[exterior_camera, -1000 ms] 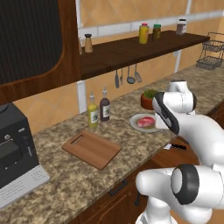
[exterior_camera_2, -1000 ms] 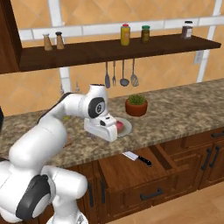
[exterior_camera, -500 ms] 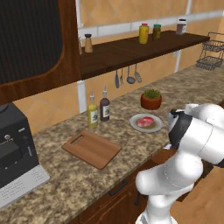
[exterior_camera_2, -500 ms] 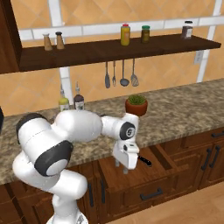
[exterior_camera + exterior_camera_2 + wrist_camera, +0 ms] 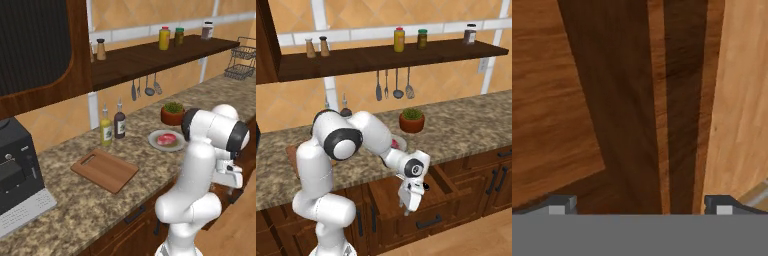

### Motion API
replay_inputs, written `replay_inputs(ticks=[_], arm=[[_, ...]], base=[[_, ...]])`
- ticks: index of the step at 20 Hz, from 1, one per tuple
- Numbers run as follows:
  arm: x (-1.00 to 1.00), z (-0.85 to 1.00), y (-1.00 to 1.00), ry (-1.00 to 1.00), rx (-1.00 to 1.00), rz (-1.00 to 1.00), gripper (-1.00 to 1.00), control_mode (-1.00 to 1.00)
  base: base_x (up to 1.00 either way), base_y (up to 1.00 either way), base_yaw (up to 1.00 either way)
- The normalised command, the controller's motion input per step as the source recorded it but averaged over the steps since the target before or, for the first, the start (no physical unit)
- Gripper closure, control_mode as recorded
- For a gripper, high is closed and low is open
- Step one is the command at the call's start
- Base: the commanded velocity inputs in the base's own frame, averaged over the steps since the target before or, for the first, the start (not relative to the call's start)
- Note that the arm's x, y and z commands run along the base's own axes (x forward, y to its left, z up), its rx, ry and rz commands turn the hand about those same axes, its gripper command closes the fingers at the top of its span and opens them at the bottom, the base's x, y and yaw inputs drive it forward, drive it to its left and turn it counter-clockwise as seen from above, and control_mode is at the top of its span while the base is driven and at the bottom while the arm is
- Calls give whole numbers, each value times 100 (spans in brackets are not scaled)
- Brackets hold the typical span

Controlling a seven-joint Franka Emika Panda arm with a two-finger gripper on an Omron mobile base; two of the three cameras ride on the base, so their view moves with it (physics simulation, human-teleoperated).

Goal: Pick up the knife from the drawer and place it on the cutting board. Then place the meat from the plate to the cutting board.

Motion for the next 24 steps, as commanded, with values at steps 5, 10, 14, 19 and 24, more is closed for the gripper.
replay_inputs(ticks=[5,10,14,19,24], arm=[[-80,-91,-43,21,-1,-1,-100,-100],[-100,-49,-82,5,1,0,-100,-100],[-100,17,-66,-33,0,0,-100,-100],[-32,83,-38,-43,0,-1,-100,-100],[100,69,-12,-32,-2,-15,-100,-100]], base=[[0,0,0],[0,0,0],[0,0,0],[0,0,0],[0,0,0]])
